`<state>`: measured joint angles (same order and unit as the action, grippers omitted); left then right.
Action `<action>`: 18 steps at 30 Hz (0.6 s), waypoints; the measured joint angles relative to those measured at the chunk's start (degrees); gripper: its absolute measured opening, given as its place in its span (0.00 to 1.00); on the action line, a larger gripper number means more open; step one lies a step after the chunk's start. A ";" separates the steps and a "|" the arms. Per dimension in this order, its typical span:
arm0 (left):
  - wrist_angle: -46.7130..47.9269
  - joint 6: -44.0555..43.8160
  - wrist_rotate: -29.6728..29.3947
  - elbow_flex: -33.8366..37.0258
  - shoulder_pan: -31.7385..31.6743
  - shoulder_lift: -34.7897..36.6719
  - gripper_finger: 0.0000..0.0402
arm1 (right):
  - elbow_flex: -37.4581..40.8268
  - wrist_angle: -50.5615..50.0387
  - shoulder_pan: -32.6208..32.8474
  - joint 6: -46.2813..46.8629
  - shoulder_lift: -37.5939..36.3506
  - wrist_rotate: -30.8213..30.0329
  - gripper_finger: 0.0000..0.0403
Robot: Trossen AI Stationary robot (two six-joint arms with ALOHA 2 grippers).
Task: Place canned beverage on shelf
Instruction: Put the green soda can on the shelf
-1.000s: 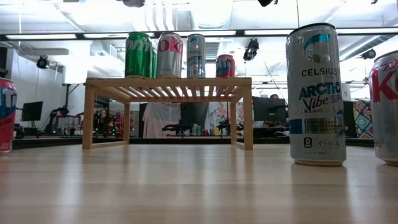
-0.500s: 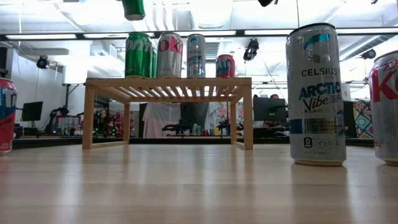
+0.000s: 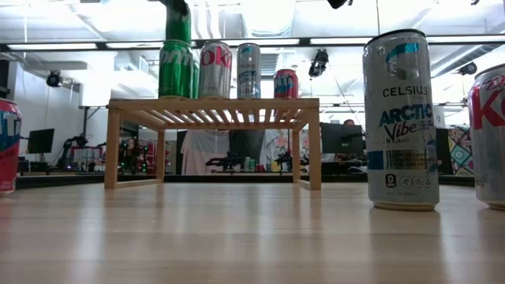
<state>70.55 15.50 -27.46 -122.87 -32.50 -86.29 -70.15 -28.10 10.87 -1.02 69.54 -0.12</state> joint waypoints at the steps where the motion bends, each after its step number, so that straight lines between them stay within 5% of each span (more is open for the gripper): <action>1: -0.46 -0.12 1.19 0.00 -0.80 -0.40 0.70 | 0.00 0.00 0.00 0.00 0.00 0.00 0.02; 10: -2.18 0.09 12.98 0.00 -8.11 -4.46 0.70 | 0.00 0.00 -0.01 0.09 0.00 0.00 0.02; 18: -2.45 2.45 17.86 0.00 -12.05 -8.83 0.70 | 0.15 0.01 0.01 1.06 0.00 0.00 0.02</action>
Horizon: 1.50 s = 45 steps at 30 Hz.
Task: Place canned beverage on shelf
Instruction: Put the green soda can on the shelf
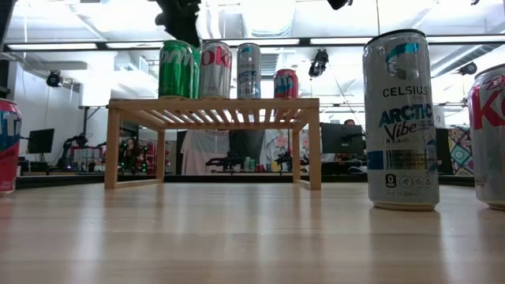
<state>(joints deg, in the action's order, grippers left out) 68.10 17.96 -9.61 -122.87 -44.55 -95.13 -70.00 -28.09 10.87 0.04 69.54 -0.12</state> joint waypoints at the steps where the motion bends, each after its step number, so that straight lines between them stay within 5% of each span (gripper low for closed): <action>1: -0.15 0.00 0.50 0.00 -0.14 -0.42 0.70 | 0.02 -0.03 -0.02 0.06 0.00 -0.02 0.02; 23: -0.34 2.47 9.31 2.76 -2.87 -1.64 0.70 | 1.64 0.56 -0.01 1.20 0.00 -0.02 0.02; 45: -8.00 8.83 10.78 16.17 -4.71 0.70 0.70 | 2.64 3.53 -0.02 1.48 -0.01 -0.02 0.02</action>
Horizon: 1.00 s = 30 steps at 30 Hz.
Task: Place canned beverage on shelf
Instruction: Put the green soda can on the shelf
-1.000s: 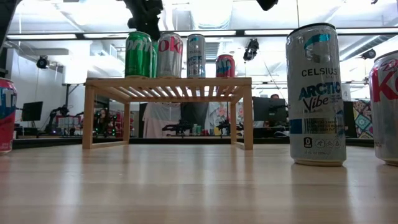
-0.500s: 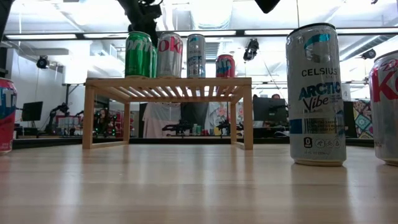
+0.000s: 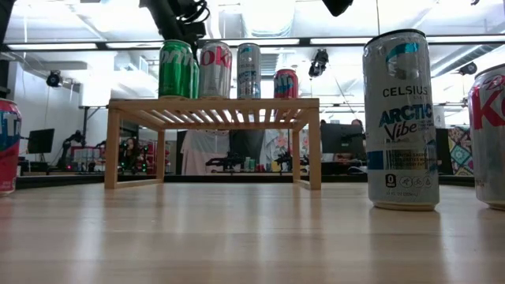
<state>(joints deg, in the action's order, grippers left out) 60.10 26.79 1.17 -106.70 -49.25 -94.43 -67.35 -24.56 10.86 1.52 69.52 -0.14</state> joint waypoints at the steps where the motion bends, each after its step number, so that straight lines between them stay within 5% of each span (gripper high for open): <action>1: 0.20 0.00 0.02 0.06 0.00 0.11 0.70 | 0.00 0.00 0.00 0.00 0.00 0.00 0.02; 30: -4.18 2.48 4.07 6.78 -0.13 7.80 0.70 | 0.00 0.02 0.00 -0.07 0.00 -0.02 0.02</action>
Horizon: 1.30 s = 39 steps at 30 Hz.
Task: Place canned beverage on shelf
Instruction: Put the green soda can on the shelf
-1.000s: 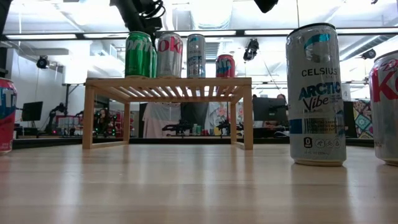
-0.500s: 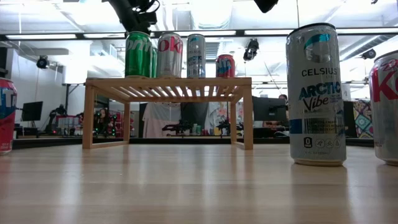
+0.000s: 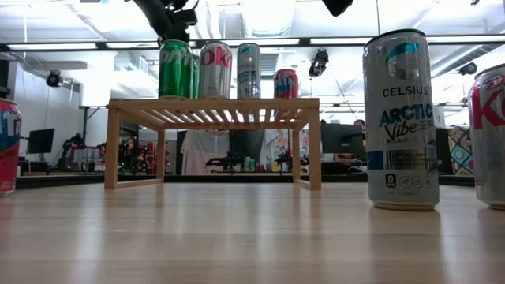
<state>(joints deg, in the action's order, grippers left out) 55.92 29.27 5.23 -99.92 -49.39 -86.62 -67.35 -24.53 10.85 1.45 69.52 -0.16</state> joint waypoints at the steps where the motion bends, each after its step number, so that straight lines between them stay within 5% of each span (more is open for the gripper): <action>1: -0.02 -0.15 -0.02 0.00 0.00 0.21 0.70 | 0.00 0.02 0.02 0.00 0.02 0.02 0.02; 39: 0.64 -1.93 1.81 0.23 0.04 1.68 0.70 | 1.03 0.00 0.00 -5.18 0.02 -0.05 0.02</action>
<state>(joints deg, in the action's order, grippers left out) 56.56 27.33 7.05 -99.69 -49.34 -84.95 -66.32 -24.53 10.85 -3.73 69.54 -0.21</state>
